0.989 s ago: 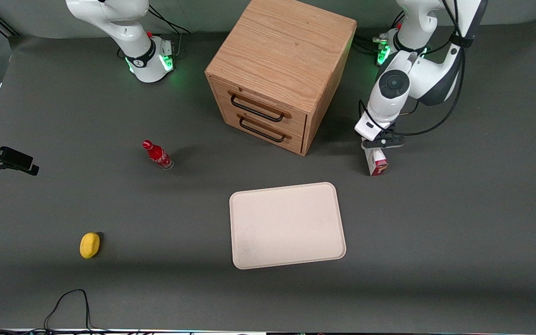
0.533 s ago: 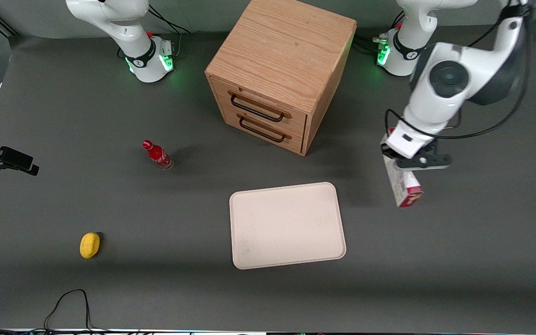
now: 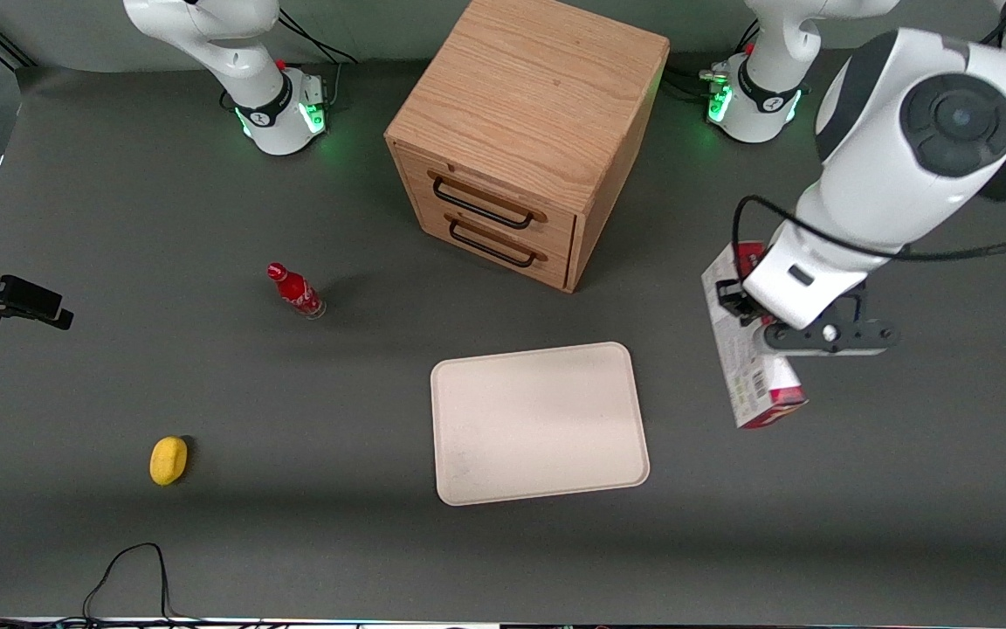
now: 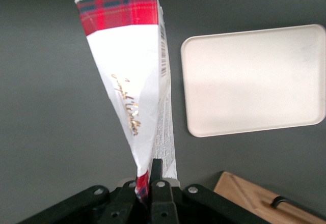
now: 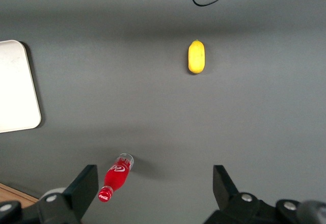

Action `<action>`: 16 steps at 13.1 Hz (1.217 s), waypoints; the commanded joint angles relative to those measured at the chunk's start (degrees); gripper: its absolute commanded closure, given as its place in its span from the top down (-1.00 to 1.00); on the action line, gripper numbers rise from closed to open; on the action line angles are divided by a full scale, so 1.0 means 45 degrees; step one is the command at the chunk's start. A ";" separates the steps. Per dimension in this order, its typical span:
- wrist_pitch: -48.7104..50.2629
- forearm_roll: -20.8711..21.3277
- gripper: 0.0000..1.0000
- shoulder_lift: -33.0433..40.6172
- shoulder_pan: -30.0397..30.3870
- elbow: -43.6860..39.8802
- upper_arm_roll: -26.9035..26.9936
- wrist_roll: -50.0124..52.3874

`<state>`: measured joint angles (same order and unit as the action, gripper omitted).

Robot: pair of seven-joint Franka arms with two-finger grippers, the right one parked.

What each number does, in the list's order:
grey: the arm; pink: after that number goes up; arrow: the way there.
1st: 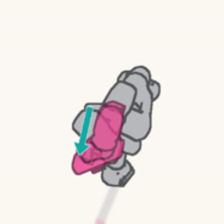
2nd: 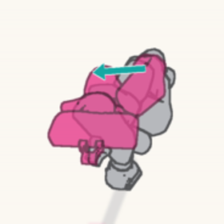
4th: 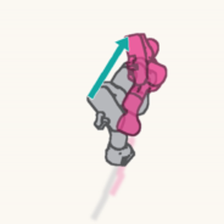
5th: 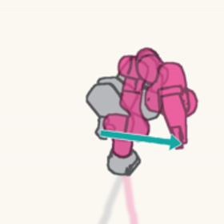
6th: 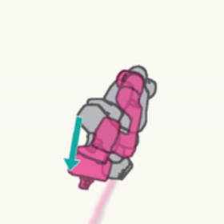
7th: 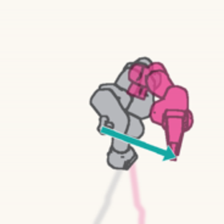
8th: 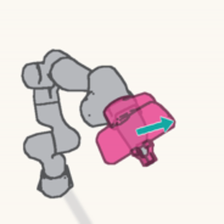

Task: Place red cookie box on tray
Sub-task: 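Carry the cookie box over the white tray with the left gripper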

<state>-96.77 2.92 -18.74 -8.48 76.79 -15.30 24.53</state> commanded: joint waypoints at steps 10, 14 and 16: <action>-0.2550 0.2788 -1.00 -0.6889 -0.2373 -0.3399 0.0176 0.3493; -0.4434 0.3100 -1.00 -0.7183 -0.2450 -0.2397 0.0255 0.3669; -0.4259 0.3081 -1.00 -0.7105 -0.2548 -0.2183 0.0235 0.3785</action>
<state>-116.13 15.43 -52.62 -18.68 65.27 -15.08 39.38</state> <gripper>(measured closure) 0.965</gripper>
